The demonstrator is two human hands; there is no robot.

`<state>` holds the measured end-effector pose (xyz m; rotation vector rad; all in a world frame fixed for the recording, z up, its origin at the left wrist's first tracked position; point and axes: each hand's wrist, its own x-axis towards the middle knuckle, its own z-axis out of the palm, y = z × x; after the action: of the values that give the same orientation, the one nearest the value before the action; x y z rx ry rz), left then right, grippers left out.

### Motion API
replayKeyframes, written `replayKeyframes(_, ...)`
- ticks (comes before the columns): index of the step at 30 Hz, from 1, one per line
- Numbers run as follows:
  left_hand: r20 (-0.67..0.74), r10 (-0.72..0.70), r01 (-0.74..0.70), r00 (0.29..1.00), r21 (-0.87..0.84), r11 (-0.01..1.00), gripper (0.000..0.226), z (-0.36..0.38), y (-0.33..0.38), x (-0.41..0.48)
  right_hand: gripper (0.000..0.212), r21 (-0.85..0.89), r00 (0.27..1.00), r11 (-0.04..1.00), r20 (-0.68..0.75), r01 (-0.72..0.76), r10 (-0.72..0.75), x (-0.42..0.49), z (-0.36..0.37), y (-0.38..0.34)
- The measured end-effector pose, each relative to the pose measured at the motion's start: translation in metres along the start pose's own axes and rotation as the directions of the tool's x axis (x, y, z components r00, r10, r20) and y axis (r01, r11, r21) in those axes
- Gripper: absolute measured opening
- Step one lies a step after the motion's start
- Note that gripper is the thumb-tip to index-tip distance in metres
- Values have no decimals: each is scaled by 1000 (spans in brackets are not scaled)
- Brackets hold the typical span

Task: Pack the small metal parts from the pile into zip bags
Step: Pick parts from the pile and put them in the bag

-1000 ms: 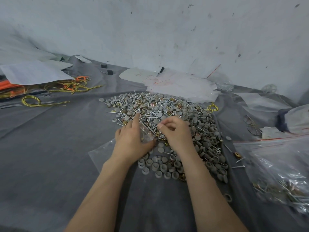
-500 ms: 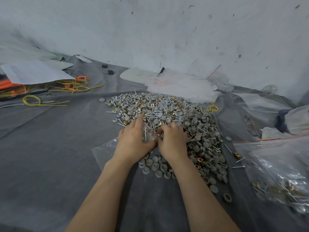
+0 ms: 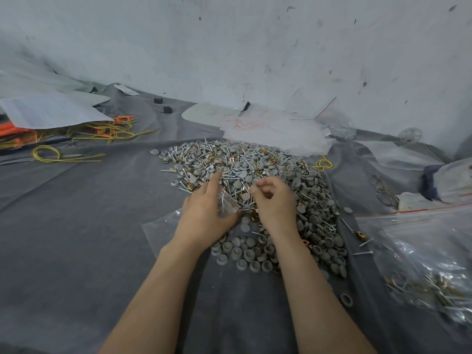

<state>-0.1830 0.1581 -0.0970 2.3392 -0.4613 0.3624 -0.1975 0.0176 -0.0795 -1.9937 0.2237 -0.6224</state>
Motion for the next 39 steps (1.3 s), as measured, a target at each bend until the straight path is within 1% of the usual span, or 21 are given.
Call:
replayKeyframes(2,5,5,-5,1000,-9,1000,92,0,1,0,5,55,1000,998,14,-13,12,0,-1,-2)
replayKeyframes(4,7,11,-11,1000,-20,1000,91,0,1,-1,7,98,997,995,79,-13,5,-1,-3,-6)
replayKeyframes(6,11,18,-17,1000,-35,999,90,0,2,-1,9,115,977,993,213,-12,-13,-3,-3,-12)
replayKeyframes(8,9,21,-20,1000,-47,999,89,0,2,-1,11,134,939,991,341,1,-47,-5,-4,-17)
replayKeyframes(9,3,17,-17,1000,-49,999,88,-1,2,-1,13,130,932,991,357,10,-56,-4,-5,-18)
replayKeyframes(10,-9,11,-11,1000,-47,999,88,-1,2,0,13,106,939,994,339,18,-53,-3,-9,-18)
replayKeyframes(11,-25,4,-5,1000,-41,999,87,-1,2,0,13,47,954,998,297,31,-43,-1,-14,-18)
replayKeyframes(13,-53,-7,5,999,-24,1000,87,-1,1,0,11,-178,970,981,239,78,-34,3,-27,-16)
replayKeyframes(14,-62,-8,7,998,-19,1000,87,-1,1,0,11,-306,963,947,269,98,-12,4,-33,-14)
replayKeyframes(16,-71,-11,10,997,-18,1000,87,0,1,1,14,-521,913,846,390,112,119,3,-37,-13)
replayKeyframes(17,-74,-14,12,997,-19,1000,86,0,0,1,16,-591,886,798,424,115,187,1,-36,-12)
replayKeyframes(18,-74,-17,16,997,-20,1000,85,0,0,1,18,-629,875,769,430,113,223,-1,-33,-12)
replayKeyframes(20,-78,-24,22,997,-25,999,85,0,0,1,22,-647,895,755,393,105,212,-3,-26,-13)
replayKeyframes(22,-89,-23,21,996,-29,999,84,0,0,1,38,-676,930,729,329,111,163,-2,-20,-8)
replayKeyframes(24,-103,-28,24,994,-37,999,84,-1,0,1,55,-716,953,693,260,84,153,0,-20,-3)
replayKeyframes(26,-111,-43,39,993,-39,998,85,-1,0,1,56,-724,960,686,236,73,148,1,-21,1)
replayKeyframes(29,-129,-60,54,990,-48,997,84,-2,-1,2,54,-744,952,657,275,121,135,1,-18,7)
replayKeyframes(33,-194,-79,69,978,-57,996,84,-1,-1,3,55,-716,929,648,370,260,35,-10,0,2)
replayKeyframes(36,-232,-105,93,967,-61,994,81,-2,-2,4,57,-554,870,742,486,378,-81,-19,18,-4)
replayKeyframes(38,-247,-124,108,961,-76,991,77,-4,-4,5,58,-445,818,788,562,425,-124,-21,26,-7)
replayKeyframes(39,-252,-133,117,958,-79,990,77,-4,-5,5,58,-415,805,799,578,435,-138,-21,28,-7)
